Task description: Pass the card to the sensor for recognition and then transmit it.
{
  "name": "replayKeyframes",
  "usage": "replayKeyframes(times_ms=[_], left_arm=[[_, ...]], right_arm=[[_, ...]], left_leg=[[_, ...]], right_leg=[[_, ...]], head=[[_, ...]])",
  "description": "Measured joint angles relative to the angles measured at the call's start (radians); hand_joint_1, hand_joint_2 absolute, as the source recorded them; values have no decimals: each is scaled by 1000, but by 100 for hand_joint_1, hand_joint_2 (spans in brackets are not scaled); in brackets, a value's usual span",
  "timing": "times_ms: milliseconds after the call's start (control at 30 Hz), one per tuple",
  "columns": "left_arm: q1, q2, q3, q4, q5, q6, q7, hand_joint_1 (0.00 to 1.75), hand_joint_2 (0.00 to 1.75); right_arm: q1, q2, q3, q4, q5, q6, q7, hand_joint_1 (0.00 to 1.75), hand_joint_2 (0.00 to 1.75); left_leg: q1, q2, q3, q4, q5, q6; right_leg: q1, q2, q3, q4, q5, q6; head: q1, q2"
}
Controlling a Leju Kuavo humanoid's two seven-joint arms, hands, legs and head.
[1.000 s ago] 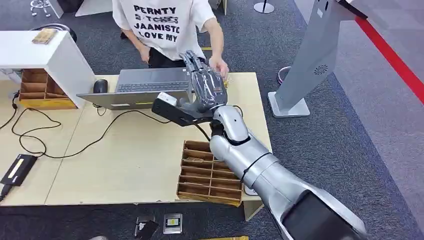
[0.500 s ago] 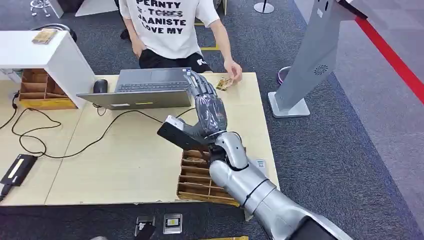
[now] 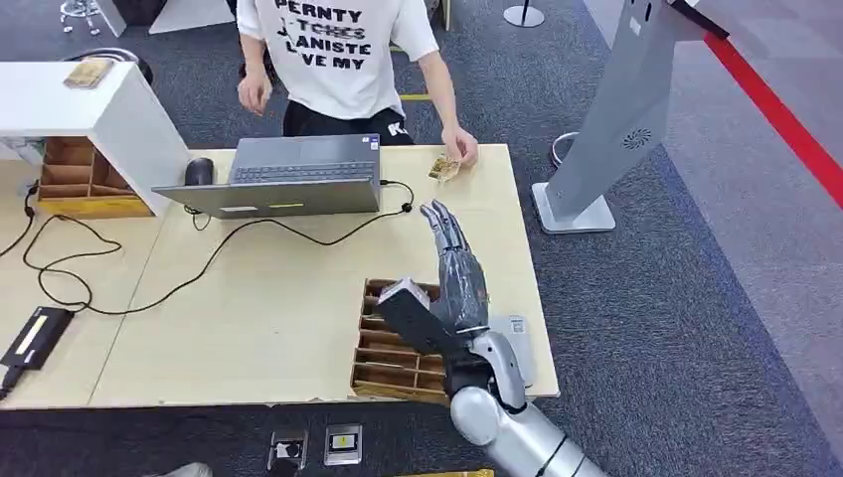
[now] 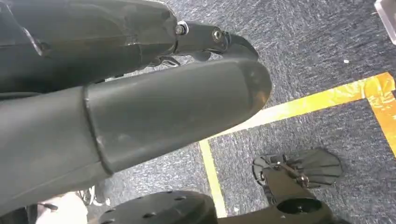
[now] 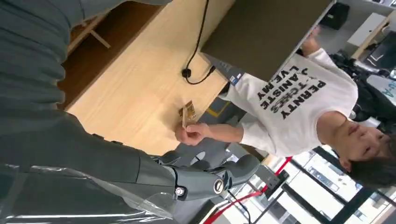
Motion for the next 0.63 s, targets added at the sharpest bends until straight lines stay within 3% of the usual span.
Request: replayKeyframes(times_ms=[233, 600, 633], left_arm=[[19, 6, 10, 1, 16, 7, -19, 0, 0], [31, 11, 25, 2, 38, 18, -27, 0, 0], [33, 11, 26, 2, 39, 19, -28, 0, 0]], right_arm=[[61, -56, 2, -139, -70, 1, 8, 0, 175], [117, -109, 2, -250, -378, -1, -114, 0, 175], [122, -113, 1, -257, -392, 0, -119, 0, 0]], left_leg=[[0, 0, 0, 0, 0, 0], [0, 0, 0, 0, 0, 0], [0, 0, 0, 0, 0, 0]], right_leg=[[0, 0, 0, 0, 0, 0], [0, 0, 0, 0, 0, 0], [0, 0, 0, 0, 0, 0]], head=[[0, 0], [0, 0], [0, 0]])
